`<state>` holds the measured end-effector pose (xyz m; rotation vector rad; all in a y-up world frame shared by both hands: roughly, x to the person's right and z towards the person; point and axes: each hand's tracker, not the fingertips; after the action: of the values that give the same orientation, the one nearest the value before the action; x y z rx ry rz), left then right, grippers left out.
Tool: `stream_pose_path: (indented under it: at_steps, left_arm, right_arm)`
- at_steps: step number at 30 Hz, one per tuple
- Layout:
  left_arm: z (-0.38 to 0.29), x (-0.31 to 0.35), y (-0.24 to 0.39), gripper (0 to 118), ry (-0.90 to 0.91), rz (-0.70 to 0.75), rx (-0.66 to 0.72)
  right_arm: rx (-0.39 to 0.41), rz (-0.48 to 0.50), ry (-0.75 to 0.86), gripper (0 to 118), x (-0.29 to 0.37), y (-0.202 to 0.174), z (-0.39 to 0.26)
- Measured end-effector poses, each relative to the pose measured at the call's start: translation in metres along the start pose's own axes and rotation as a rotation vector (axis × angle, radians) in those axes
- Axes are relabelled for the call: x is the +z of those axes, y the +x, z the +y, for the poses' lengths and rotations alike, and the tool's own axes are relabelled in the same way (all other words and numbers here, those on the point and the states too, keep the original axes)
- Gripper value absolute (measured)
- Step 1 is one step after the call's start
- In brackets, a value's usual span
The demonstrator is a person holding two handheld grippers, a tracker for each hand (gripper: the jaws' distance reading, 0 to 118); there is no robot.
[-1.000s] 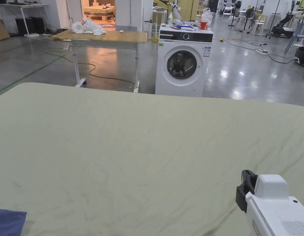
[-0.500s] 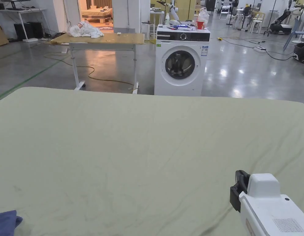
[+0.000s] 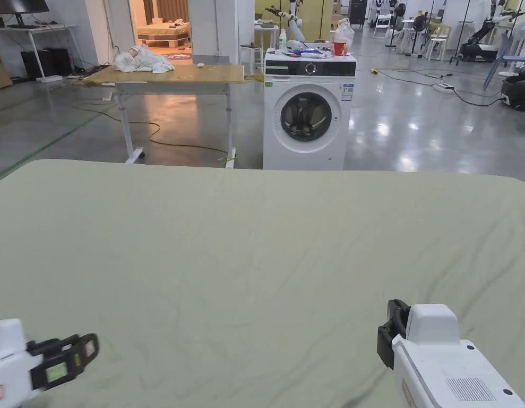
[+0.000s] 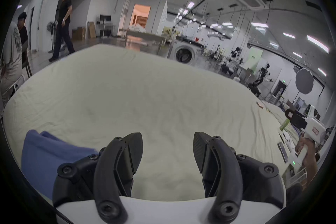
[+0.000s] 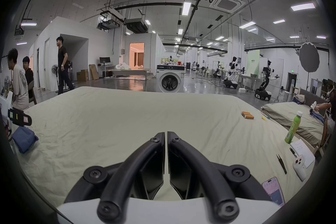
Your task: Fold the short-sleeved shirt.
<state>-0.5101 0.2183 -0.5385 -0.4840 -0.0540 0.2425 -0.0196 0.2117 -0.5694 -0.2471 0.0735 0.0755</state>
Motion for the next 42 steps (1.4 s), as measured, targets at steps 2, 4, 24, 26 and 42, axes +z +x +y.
stream_pose_path:
  at_steps: [2,4,24,26,42]
  left_arm:
    - [0.0,-0.006,0.028,57,0.072,0.001,-0.001]
    - [0.001,-0.009,0.057,51,0.135,0.014,-0.047]
    - [-0.013,-0.023,0.159,0,0.34,0.188,-0.25]
    - [-0.013,-0.022,0.158,0,0.342,0.191,-0.246]
    - [-0.014,-0.018,0.171,82,0.364,0.175,-0.276]
  right_arm:
    - [-0.003,-0.002,0.009,1,-0.001,-0.003,0.003]
    - [-0.01,-0.008,0.023,1,-0.002,-0.006,0.005]
    - [-0.028,-0.054,0.079,1,-0.004,-0.023,0.015]
    - [-0.031,-0.052,0.082,1,-0.003,-0.022,0.015]
    - [-0.013,-0.09,0.108,84,0.001,-0.029,0.015]
